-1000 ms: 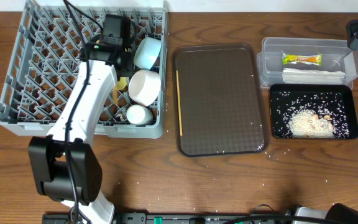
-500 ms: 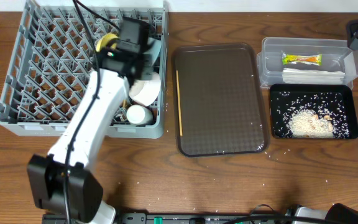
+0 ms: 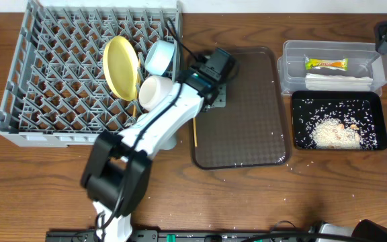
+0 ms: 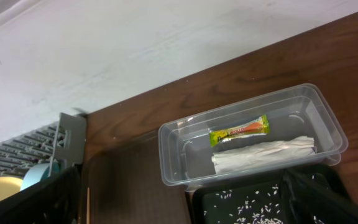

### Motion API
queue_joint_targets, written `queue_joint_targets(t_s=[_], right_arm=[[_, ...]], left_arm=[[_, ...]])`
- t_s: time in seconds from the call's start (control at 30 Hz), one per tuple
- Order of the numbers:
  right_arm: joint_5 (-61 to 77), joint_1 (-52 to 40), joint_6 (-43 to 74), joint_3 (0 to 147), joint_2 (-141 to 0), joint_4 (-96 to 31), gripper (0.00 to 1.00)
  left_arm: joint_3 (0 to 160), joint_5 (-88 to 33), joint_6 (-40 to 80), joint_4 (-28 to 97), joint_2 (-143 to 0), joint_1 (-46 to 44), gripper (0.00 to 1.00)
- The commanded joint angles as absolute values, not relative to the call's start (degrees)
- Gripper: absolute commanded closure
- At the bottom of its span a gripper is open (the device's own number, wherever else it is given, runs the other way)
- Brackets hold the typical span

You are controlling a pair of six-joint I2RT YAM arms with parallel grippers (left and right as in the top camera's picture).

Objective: Sort waste into correct bins and load items into the dishwasher
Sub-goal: 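Grasp a wooden chopstick with the left gripper and lift it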

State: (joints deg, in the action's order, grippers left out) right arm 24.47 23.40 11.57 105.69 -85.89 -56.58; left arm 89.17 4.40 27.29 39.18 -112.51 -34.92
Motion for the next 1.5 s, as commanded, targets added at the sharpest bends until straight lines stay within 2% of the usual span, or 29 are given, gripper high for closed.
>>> queue_joint_targets(t_s=[0.0,0.23,0.63,1.2,1.37,1.47], right_arm=[[24.9,24.0,12.2,105.7,-86.0,-56.7,0.01],[24.9,24.0,12.2,105.7,-86.0,-56.7,0.01],[24.9,24.0,12.2,105.7,-86.0,-56.7,0.01],[24.9,24.0,12.2,105.7,-86.0,-56.7,0.01],[24.9,24.0,12.2,105.7,-86.0,-56.7,0.01],[24.9,24.0,12.2,105.7,-86.0,-56.7,0.01]], left_arm=[[88.7,5.2,30.6,38.4,-116.1,-34.4,0.46],[88.7,8.5,30.7,36.5,-122.1,-33.6,0.45],[88.7,10.1,30.7,35.0,-124.4,-33.0,0.38],[86.8,9.2,32.3,33.7,-124.5,-32.7,0.38],[85.4,3.9,32.3,31.4,-124.8,-32.7,0.39],[85.4,1.3,32.2,31.1,-125.2,-32.7,0.45]])
